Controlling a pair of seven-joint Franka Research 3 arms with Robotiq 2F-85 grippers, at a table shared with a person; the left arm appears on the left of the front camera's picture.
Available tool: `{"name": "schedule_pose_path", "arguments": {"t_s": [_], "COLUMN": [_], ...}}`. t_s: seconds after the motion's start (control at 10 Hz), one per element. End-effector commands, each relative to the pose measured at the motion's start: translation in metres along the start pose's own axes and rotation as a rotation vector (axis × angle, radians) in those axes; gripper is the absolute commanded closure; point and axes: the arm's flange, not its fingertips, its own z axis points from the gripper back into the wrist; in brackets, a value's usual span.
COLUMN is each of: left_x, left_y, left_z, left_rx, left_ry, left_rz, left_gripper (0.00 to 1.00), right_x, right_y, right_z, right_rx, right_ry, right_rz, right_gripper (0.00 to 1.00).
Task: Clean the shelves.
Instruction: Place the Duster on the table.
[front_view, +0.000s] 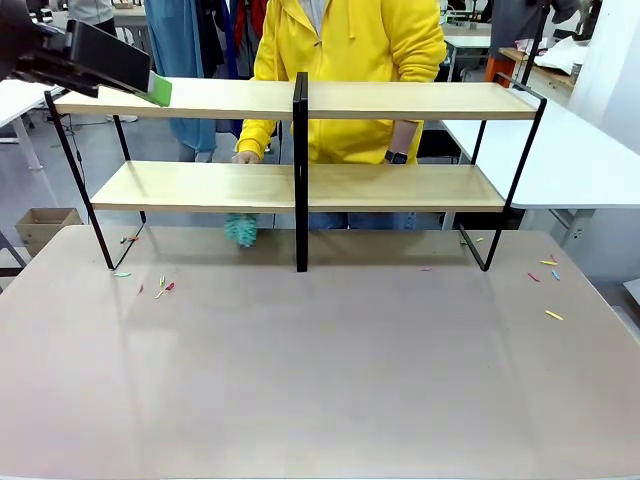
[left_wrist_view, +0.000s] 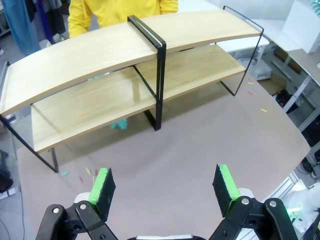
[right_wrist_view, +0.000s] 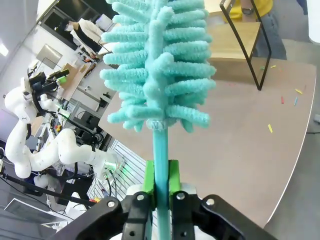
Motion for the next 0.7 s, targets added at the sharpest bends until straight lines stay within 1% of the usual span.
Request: {"name": "schedule_pose_path", "arguments": {"t_s": [0.0,0.2,0.3,0.4,0.5,0.6], "left_x": [-0.001,-0.001,0.000,0.020,0.006,-0.024], "left_y": [0.001,0.001,0.000,-0.027,-0.029,-0.013], "left_z": [0.000,0.000,0.000,0.003,0.001,0.000], "left_rx": [0.001,0.001,0.000,-0.242,-0.381,-0.509], "left_ry": [-0.007,-0.007,0.000,0.113,0.241,0.317], "left_rz": [-0.001,-0.001,0.000,-0.125,-0.154,-0.169], "left_gripper": [0.00,0.00,0.00,0.00,0.00,0.00], "right_x": [0.001,0.001,0.000,0.016,0.017,0.011], "right_y": [0.001,0.001,0.000,0.034,0.052,0.055], "right_z": [0.002,0.002,0.000,-0.024,-0.062,-0.094], "right_rx": [0.013,0.013,0.000,-0.042,-0.060,0.012], "right_ry": [-0.018,-0.018,0.000,0.145,0.253,0.324], "right_rz": [0.022,0.022,0.000,0.243,0.347,0.427], "right_gripper": [0.88,0.88,0.88,0.88,0.88,0.88]}}
